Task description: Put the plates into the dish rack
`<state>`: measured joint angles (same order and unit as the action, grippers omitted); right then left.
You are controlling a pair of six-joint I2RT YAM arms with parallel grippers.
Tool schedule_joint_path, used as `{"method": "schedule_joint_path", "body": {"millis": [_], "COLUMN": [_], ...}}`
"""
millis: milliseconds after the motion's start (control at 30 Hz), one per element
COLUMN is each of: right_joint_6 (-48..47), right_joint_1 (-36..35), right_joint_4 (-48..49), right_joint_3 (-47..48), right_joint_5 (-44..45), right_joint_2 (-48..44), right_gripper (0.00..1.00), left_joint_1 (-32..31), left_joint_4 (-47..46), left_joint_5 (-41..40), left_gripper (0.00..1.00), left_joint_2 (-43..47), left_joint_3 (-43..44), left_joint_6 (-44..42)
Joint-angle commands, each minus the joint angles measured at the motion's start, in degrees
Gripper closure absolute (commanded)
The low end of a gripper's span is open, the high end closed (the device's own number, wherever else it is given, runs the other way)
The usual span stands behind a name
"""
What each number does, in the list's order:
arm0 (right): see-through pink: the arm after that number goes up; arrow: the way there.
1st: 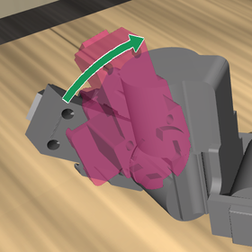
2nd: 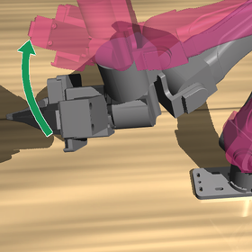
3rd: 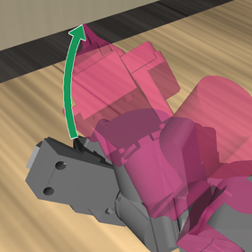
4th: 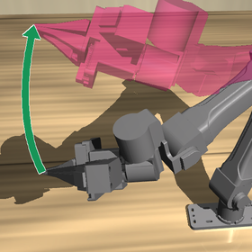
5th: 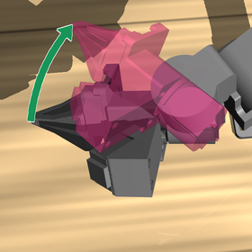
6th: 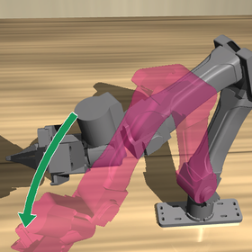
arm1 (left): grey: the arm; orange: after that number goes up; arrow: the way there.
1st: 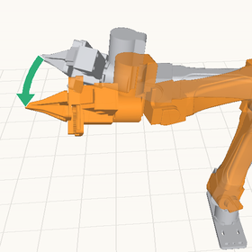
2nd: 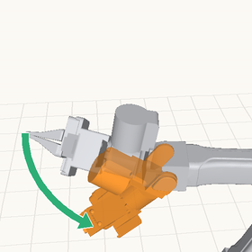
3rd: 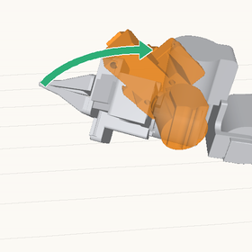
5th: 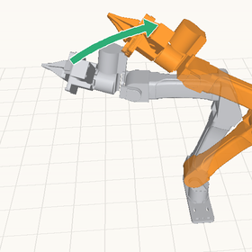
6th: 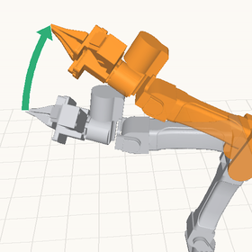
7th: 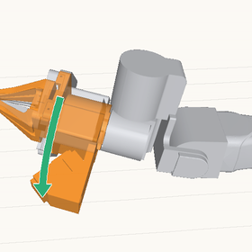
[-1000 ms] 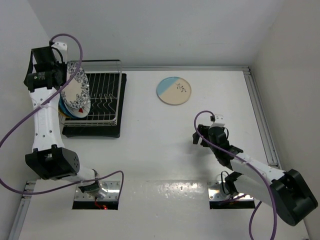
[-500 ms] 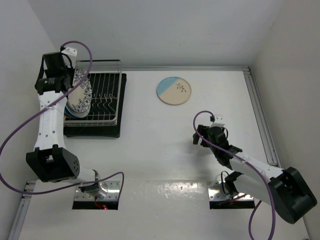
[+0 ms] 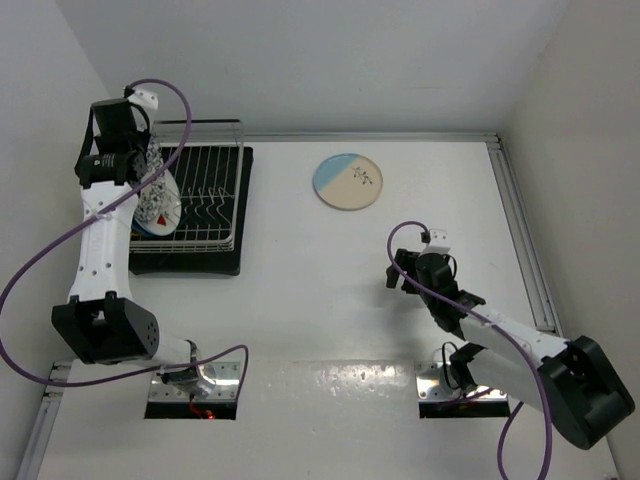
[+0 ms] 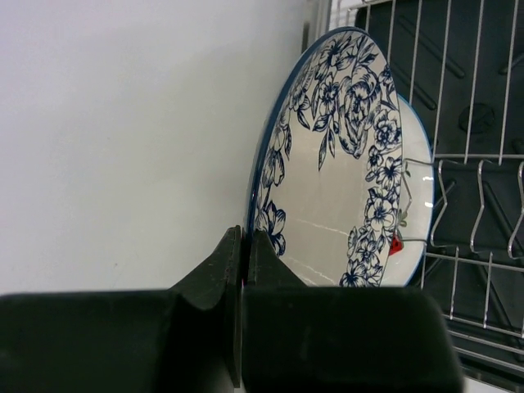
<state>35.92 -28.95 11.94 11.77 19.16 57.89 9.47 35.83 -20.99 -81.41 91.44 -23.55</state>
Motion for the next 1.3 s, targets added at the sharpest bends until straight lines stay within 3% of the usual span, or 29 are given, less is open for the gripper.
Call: {"method": "schedule_joint_path", "body": {"millis": [0,167,467,767,1000,1267], "right_joint_6": [-0.3,-0.9,-0.6,-1.1,-1.0,-1.0], "right_joint_1": [0.1,0.2,0.2,0.2,0.4,0.3], "right_joint_4": [1.6,1.2,2.0,1.5,1.2,0.9], "right_joint_3": [0.2,-0.2,0.1,-0.3,-0.8,-1.3], "right_joint_5": [1.6,2.1,1.8,2.7,3.3,3.4], "right_joint_2": [-1.7,-2.4,-1.5,-2.9,-3.4,-4.0], "right_gripper": [0.18,0.18,0.18,0.18,0.18,0.17], "left_joint_1": [0.7,0.7,-0.4,-0.4,-0.4,-1.5], "left_joint_4": [-7.6,-7.1,-5.3,-8.4,-8.4,-9.5], "left_joint_5": [0.2,1.9,1.4,-2.2,0.3,0.2], "left_gripper": [1.00,1.00,1.00,1.00,1.00,1.00], "left_joint_2": [3.5,3.5,1.9,2.4,2.9,2.9], "left_joint_3": [0.1,-0.6,7.7,-3.2,-5.0,-13.6], "left_joint_6": [0.0,1.2,0.0,-0.5,0.7,1.5]}}
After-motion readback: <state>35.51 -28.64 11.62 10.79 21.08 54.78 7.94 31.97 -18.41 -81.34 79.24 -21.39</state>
